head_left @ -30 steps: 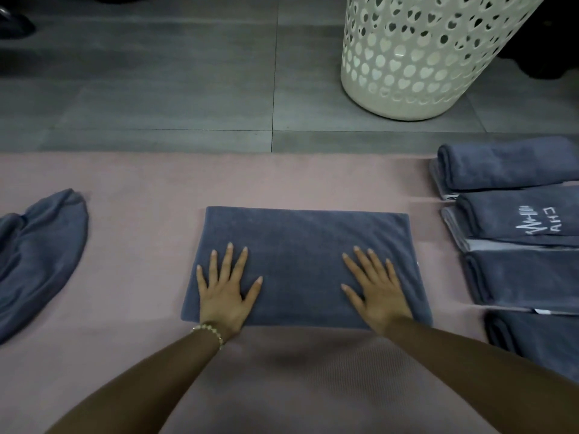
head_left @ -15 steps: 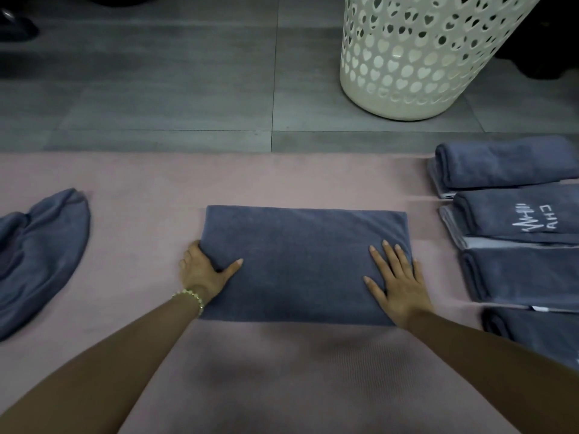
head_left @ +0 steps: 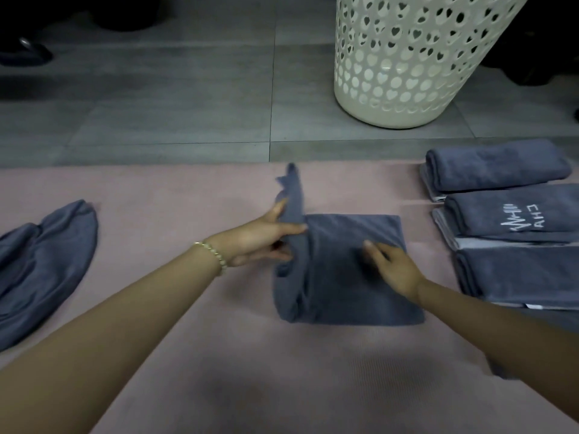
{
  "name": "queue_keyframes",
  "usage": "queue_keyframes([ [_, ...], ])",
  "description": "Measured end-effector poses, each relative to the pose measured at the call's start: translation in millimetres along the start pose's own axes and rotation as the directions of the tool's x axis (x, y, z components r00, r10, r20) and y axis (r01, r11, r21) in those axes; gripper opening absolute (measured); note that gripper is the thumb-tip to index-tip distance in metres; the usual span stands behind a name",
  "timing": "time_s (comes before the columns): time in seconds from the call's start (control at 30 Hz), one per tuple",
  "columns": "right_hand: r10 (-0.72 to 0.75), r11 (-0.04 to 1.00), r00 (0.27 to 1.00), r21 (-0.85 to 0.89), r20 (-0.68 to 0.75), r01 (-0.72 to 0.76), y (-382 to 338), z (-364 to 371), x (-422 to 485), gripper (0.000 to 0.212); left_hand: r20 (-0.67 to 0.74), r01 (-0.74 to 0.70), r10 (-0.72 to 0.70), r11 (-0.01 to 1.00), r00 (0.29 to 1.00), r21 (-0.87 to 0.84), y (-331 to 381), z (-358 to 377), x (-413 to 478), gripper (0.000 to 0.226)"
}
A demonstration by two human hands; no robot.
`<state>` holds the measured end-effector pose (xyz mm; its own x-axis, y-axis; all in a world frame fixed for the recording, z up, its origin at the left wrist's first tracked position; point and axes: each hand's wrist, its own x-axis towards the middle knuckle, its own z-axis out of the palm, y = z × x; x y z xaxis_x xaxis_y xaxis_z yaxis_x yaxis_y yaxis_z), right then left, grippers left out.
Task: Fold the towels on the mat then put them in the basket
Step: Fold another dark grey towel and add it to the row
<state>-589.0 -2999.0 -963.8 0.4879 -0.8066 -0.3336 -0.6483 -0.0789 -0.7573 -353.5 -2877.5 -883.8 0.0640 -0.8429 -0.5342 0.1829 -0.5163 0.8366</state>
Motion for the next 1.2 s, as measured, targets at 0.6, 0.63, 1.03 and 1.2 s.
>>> queue_keyframes([
  [0.6, 0.132, 0.982, 0.913, 0.177, -0.385, -0.067, 7.9, 13.0, -11.7, 0.023, 0.057, -0.100, 0.349, 0.106, 0.935, 0.989, -76.7, 50.0, 77.7, 0.107],
  [0.63, 0.163, 0.979, 0.909, 0.179, -0.384, -0.100, 18.3, 5.1, -12.3, 0.024, 0.070, -0.105, 0.341, 0.086, 0.937, 0.991, -74.6, 53.7, 86.1, 0.109],
  [1.03, 0.260, 0.952, 0.891, 0.251, -0.371, -0.173, 59.6, -7.5, 2.9, 0.035, -0.037, -0.004, 0.232, 0.172, 0.972, 0.985, -15.7, 63.0, 171.6, 0.071],
  [1.2, 0.264, 0.943, 0.904, 0.287, -0.337, -0.169, 66.3, -9.0, 3.8, 0.034, 0.045, -0.004, -0.108, 0.353, 0.993, 0.936, 17.6, 53.3, 178.1, 0.065],
])
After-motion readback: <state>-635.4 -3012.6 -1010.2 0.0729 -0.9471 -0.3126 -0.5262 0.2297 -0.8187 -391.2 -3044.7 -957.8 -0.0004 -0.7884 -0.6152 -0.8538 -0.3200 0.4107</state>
